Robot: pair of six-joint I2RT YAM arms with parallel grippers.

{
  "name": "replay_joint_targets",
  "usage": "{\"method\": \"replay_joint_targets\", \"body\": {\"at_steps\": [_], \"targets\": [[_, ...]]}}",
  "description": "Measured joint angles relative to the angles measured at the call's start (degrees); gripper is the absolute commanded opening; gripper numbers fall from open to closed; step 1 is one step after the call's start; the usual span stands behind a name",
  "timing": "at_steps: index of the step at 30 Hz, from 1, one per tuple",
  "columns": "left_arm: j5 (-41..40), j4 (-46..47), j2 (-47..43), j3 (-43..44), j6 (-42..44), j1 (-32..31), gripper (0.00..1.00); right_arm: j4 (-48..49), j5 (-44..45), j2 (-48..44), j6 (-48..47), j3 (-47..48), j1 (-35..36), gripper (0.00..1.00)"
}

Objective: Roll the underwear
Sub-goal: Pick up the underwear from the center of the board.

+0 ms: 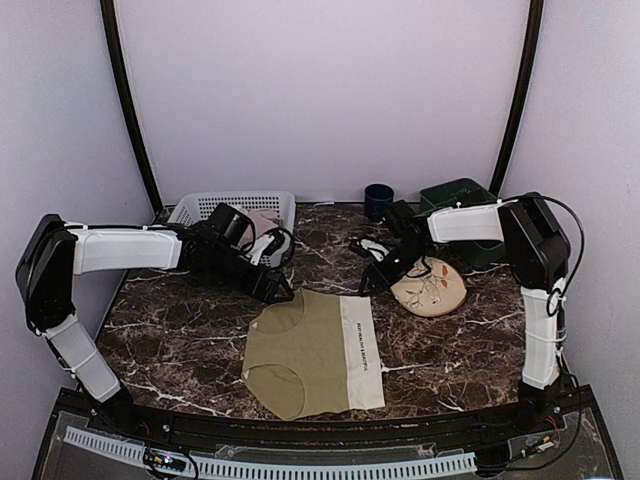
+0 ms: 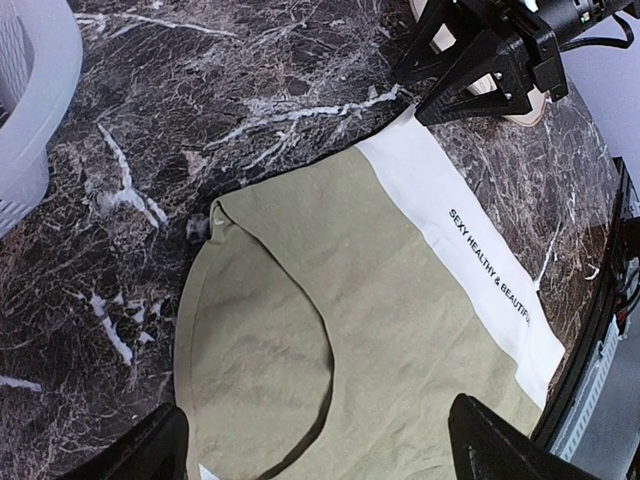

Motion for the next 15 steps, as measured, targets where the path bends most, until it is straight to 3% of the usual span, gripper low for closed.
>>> {"method": "replay_joint_targets", "body": {"at_steps": [15], "targets": [[-0.3, 0.4, 4.7, 1.6, 0.5, 2.0, 0.89, 1.3, 5.7, -0.3, -2.7, -1.4, 2.0, 0.31]]}}
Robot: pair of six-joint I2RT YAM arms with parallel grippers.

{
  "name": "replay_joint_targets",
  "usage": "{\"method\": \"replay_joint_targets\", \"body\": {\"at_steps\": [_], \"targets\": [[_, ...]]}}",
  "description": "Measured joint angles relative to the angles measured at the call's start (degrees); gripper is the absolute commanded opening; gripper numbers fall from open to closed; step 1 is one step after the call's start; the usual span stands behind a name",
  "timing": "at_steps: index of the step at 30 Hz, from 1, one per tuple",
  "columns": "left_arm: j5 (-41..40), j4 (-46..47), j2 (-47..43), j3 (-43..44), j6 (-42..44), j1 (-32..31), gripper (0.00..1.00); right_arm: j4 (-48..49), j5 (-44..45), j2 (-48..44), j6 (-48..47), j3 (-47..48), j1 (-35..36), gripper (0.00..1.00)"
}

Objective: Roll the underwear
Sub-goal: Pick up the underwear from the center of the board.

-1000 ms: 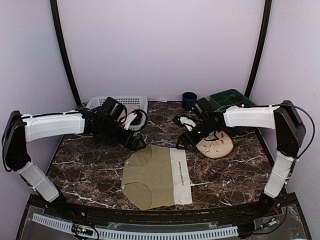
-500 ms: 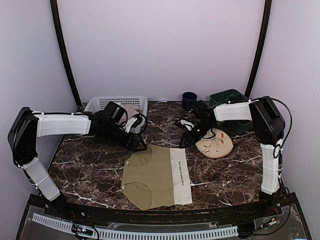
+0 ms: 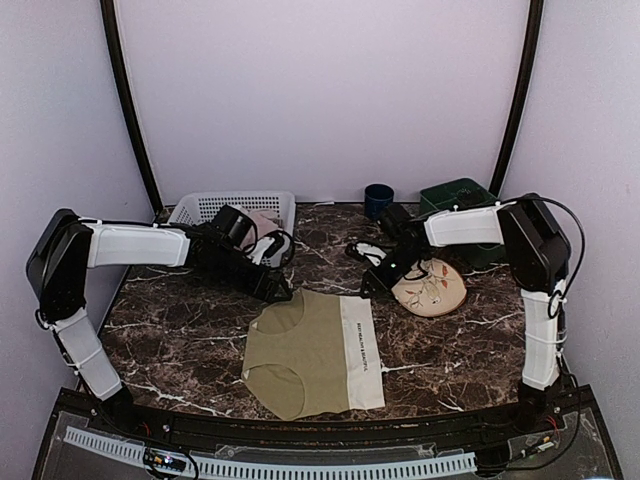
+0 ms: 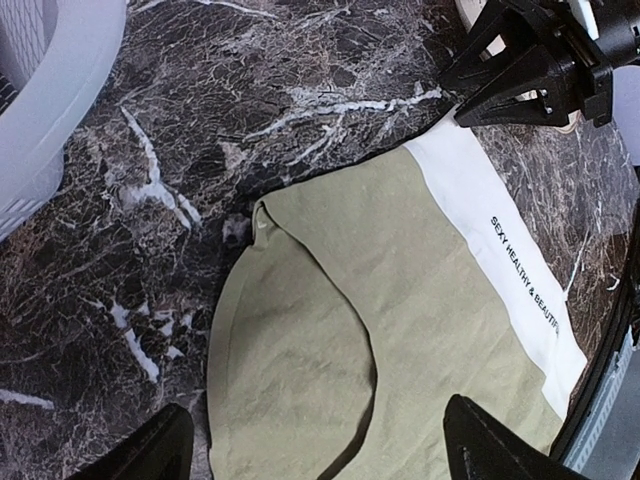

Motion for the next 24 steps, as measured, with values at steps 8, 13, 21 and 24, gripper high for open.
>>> {"method": "replay_joint_targets", "body": {"at_steps": [8, 13, 21, 24], "targets": [[-1.3, 0.0, 0.3, 0.0, 0.2, 0.3, 0.87, 0.5, 4.0, -0.5, -1.1, -0.4, 1.4, 0.25], [-1.8, 0.0, 1.7, 0.0, 0.2, 0.3, 0.86, 0.2, 4.3, -1.1, -1.3, -1.4, 2.4, 0.28], [-2.4, 0.1, 2.1, 0.0, 0.2, 0.3, 0.84, 0.3, 5.6, -2.3, -1.0, -3.2, 3.9, 0.06], [-2.6, 0.3, 2.1, 0.0, 0.2, 0.3, 0.82, 0.3, 7.4, -2.3, -0.7, -3.3, 4.0, 0.0]]}}
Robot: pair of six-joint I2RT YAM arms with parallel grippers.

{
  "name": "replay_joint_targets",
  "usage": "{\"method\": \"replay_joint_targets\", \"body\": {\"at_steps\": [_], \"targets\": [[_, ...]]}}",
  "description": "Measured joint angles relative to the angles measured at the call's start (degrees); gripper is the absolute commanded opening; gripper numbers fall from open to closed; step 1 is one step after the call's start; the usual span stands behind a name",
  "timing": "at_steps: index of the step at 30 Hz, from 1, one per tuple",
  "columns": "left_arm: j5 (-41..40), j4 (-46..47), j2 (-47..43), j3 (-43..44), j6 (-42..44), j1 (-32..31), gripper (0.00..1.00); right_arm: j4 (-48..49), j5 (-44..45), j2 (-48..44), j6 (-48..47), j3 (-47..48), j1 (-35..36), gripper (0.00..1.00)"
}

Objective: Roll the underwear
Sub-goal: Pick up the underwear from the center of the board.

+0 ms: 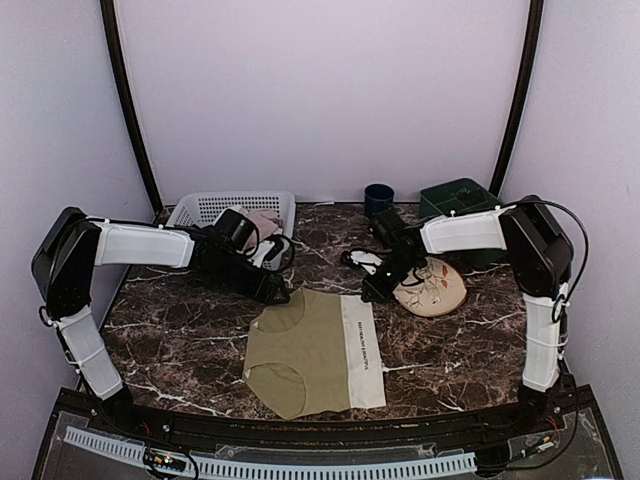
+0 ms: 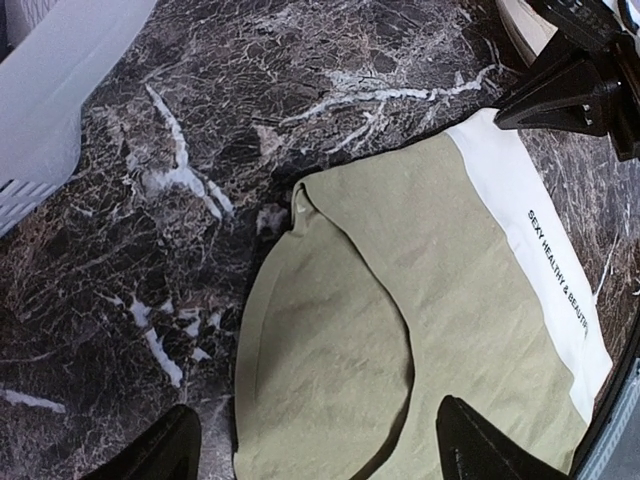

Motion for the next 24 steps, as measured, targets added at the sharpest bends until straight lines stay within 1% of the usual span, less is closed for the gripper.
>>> {"method": "replay_joint_targets", "body": {"at_steps": [6, 11, 18, 24], "targets": [[-1.5, 0.7, 0.6, 0.0, 2.7, 0.0, 0.71, 0.7, 0.8, -0.2, 0.9, 0.0, 0.2, 0.0], [-3.1, 1.6, 3.8, 0.4, 6.0, 0.0, 0.61, 0.1, 1.0, -0.2, 1.3, 0.5, 0.2, 0.0], [-3.9, 2.3, 7.8, 2.3, 9.8, -0.1, 0.51, -1.0, 1.6, -0.1, 1.4, 0.9, 0.2, 0.0], [-7.3, 3.6, 8.7, 2.6, 13.7, -2.2, 0.39, -1.1, 1.6, -0.1, 1.4, 0.9, 0.2, 0.0]]}}
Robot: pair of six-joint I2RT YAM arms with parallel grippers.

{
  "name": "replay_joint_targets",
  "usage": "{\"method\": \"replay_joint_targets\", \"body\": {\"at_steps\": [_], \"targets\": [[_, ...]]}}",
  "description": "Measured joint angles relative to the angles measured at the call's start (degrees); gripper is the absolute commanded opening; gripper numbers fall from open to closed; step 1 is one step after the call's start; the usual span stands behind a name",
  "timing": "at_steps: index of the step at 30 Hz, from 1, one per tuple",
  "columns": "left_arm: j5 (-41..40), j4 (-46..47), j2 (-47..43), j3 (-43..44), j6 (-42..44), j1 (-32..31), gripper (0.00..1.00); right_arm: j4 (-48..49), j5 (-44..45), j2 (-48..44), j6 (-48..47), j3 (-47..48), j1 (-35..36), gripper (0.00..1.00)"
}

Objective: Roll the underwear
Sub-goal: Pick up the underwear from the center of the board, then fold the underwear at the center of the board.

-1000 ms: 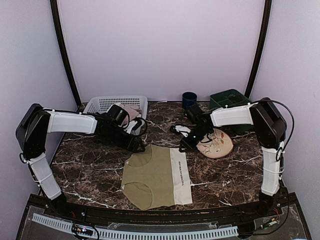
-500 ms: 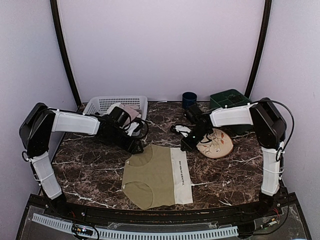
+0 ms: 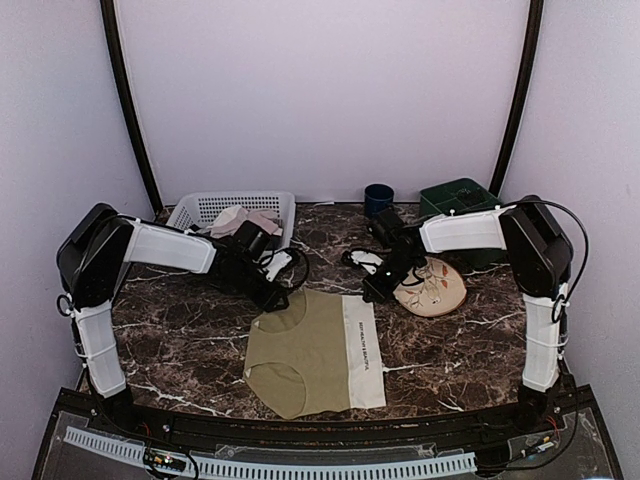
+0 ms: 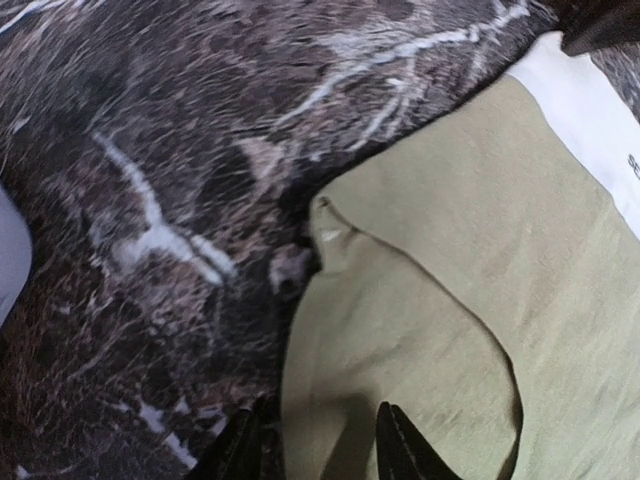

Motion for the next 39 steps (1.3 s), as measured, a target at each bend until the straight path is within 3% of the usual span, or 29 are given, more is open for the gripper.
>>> {"method": "replay_joint_targets", "body": {"at_steps": [6, 14, 25, 39], "targets": [[-1.9, 1.2, 0.8, 0.4, 4.1, -3.5, 0.3, 0.0, 0.0, 0.0, 0.0, 0.0, 0.0, 0.0], [-2.8, 1.6, 1.2, 0.6, 5.0, -4.2, 0.01, 0.0, 0.0, 0.0, 0.0, 0.0, 0.0, 0.0], [-2.8, 1.1, 0.1, 1.2, 3.0, -3.0, 0.0, -2.3, 0.2, -0.1, 1.3, 2.3, -1.3, 0.0], [0.6, 1.2, -9.6, 0.5, 3.5, -2.6, 0.0, -2.8, -2.2, -8.2, 2.9, 2.9, -1.7, 0.0]]}}
